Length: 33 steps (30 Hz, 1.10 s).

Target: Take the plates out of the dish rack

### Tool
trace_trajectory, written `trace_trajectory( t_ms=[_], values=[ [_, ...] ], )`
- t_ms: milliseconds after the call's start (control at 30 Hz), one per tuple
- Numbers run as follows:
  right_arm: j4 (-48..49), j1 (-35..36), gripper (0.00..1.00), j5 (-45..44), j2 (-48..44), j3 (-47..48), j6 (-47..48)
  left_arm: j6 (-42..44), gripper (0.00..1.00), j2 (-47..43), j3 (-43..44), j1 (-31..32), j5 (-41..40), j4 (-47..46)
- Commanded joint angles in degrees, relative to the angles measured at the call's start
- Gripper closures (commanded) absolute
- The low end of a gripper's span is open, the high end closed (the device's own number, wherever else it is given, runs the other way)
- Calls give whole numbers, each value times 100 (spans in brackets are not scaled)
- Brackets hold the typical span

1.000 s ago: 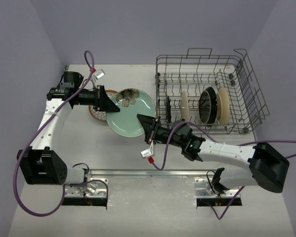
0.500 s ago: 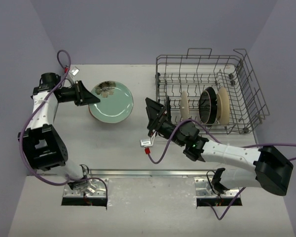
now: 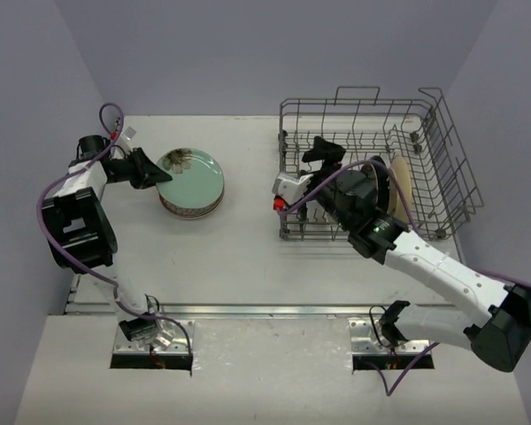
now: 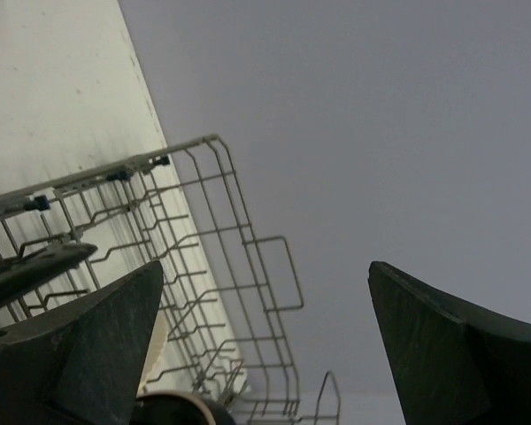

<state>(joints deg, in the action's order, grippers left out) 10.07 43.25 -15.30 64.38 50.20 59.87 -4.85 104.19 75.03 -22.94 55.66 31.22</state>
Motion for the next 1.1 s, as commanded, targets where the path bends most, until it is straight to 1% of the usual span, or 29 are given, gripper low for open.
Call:
trace_trajectory(
  t_ms=[0, 67, 167, 233, 333, 367, 400, 500, 533, 567, 600, 667, 833, 867, 933, 1000, 1067],
  values=[
    [-1219, -303, 1, -132, -416, 364, -1447, -357, 100, 168, 318, -9, 390, -543],
    [-1441, -530, 1, -135, -456, 461, -1844, -350, 100, 355, 374, -14, 346, -615],
    [-1918, -860, 1, -108, -344, 850, -2341, -391, 100, 482, 427, -11, 283, -725],
    [-2205, -988, 1, -6, -330, 1025, -2726, -399, 97, 585, 489, -18, 263, -794],
    [-2409, -1073, 1, 126, -330, 1267, -3054, -394, 91, 645, 539, -17, 180, -845],
    [-2472, -1083, 1, 161, -329, 1324, -3116, -393, 88, 638, 539, -10, 144, -846],
    [-2565, -1100, 1, 187, -320, 1424, -3178, -384, 81, 646, 539, -18, 100, -845],
    [-2668, -1153, 1, 255, -294, 1557, -3387, -338, 67, 602, 539, 0, -155, -773],
    [-2674, -1170, 1, 237, -271, 1620, -3451, -292, 59, 584, 545, -6, -254, -715],
    [-2677, -1195, 1, 219, -253, 1674, -3519, -233, 52, 559, 558, -5, -379, -633],
    [-2677, -1227, 1, 199, -242, 1719, -3591, -164, 48, 520, 575, 1, -536, -536],
    [-2677, -1284, 1, 151, -233, 1803, -3760, -30, 44, 365, 583, 21, -986, -401],
    [-2789, -1379, 1, 145, -260, 1963, -4097, 258, 36, -150, 435, 150, -2566, -314],
    [-2813, -1387, 1, 182, -260, 1986, -4131, 317, 31, -241, 374, 273, -3068, -344],
    [-2853, -1389, 1, 219, -261, 2024, -4192, 445, 23, -486, 173, 576, -3603, -441],
    [-2848, -1399, 1, 243, -238, 2042, -4216, 459, 22, -629, 23, 839, -4036, -490],
    [-2835, -1409, 1, 249, -232, 2048, -4222, 457, 21, -700, -89, 1038, -4188, -538]
  ],
)
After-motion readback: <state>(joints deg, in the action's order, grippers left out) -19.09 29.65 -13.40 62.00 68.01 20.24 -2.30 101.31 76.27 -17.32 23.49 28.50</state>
